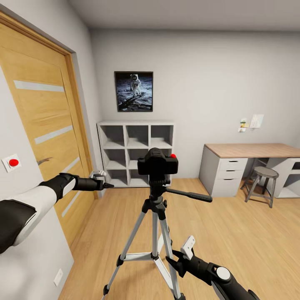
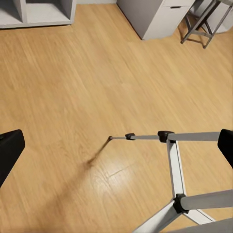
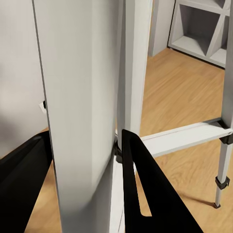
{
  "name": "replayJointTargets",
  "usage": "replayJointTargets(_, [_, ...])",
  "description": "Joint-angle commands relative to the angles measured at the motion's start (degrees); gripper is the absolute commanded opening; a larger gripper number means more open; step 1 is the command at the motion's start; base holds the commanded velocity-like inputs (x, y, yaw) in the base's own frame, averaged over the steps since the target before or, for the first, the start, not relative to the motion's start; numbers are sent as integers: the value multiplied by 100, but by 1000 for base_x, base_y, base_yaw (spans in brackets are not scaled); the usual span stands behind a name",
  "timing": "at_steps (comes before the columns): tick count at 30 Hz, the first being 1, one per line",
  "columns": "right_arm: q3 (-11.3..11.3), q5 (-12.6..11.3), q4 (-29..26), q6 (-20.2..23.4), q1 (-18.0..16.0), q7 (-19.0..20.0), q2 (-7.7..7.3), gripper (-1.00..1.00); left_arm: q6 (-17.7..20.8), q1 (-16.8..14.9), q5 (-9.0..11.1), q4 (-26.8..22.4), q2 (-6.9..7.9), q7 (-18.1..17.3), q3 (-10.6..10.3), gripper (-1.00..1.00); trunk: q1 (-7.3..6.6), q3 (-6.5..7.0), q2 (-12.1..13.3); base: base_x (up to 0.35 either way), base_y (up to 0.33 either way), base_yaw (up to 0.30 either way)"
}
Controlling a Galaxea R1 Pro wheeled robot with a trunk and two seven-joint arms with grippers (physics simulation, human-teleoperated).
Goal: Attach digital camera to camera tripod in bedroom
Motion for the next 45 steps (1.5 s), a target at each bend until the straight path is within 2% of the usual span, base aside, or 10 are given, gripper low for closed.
replayJointTargets(1, [52, 76, 96, 425, -1, 3, -7, -100, 48, 1, 61, -7, 2, -6, -45, 100, 3, -3, -2, 0, 0, 0])
replayJointTargets(14, [52, 78, 96, 425, -1, 3, -7, -100, 62, 15, 61, -7, 1, 13, -50, 100, 3, -3, -2, 0, 0, 0])
replayJointTargets(15, [52, 78, 96, 425, -1, 3, -7, 100, 63, 15, 61, -7, 1, 13, -51, 100, 3, -3, -2, 0, 0, 0])
replayJointTargets(32, [52, 75, 96, 425, -1, 3, -7, 100, 63, 23, 61, -6, -1, 13, -52, 100, 3, -3, -2, -3, 0, 0])
replayJointTargets(45, [52, 78, 96, 425, -1, 3, -7, 100, 63, 58, 61, -7, -1, 13, -52, 100, 3, -3, -2, -242, 0, 0])
